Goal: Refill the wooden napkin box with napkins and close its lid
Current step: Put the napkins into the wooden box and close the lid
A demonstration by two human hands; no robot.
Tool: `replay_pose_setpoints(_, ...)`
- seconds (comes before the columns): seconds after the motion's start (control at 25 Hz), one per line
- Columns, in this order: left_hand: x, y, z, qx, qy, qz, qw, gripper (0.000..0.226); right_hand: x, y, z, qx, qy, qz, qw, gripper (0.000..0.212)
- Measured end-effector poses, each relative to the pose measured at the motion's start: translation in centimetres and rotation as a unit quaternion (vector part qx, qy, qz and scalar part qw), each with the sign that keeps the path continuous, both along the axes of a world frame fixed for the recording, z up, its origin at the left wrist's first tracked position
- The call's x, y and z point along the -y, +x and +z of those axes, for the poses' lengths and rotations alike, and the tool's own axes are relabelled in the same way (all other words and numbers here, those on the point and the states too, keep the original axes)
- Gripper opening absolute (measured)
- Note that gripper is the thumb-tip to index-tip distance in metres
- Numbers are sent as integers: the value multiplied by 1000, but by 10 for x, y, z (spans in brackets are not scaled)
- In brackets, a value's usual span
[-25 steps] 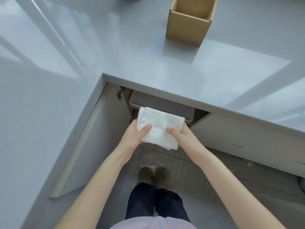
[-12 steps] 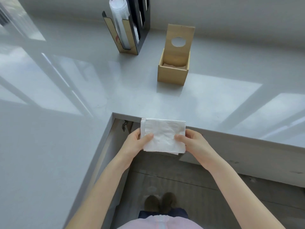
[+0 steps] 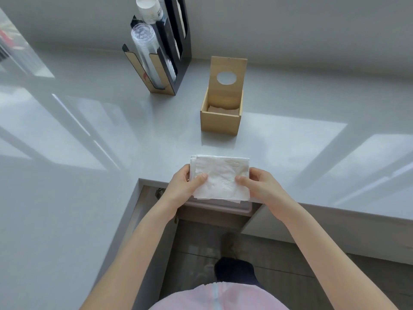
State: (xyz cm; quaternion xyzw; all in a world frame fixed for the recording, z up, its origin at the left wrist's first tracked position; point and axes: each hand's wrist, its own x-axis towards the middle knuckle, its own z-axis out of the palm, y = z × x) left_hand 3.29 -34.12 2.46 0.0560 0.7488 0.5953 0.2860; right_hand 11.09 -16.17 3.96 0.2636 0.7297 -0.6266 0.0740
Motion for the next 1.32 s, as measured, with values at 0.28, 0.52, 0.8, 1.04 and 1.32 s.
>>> replay_pose_setpoints(0.28,-52,-55,10,-24,5,43,999,22,-55,-65,4,-23,-19,26,999,24)
replay_pose_setpoints(0.52,-74,-97,19,-37,6,72,997,17,-84,-116,12,-37,-17,51,998,26)
replay_pose_setpoints(0.8,-92,-138,27,-62,2,74,995,10,-95,-150,16,-43,-17,27,999,23)
replay_pose_setpoints(1.04,-101,-178,32,-102,-53,39,993,11,-93,-174,19,-40,0,-34,999,13)
replay_pose_setpoints(1.32,-116,-220,32,-139,-128,-13,982,12,-98,-208,20,-13,135,-56,989,20)
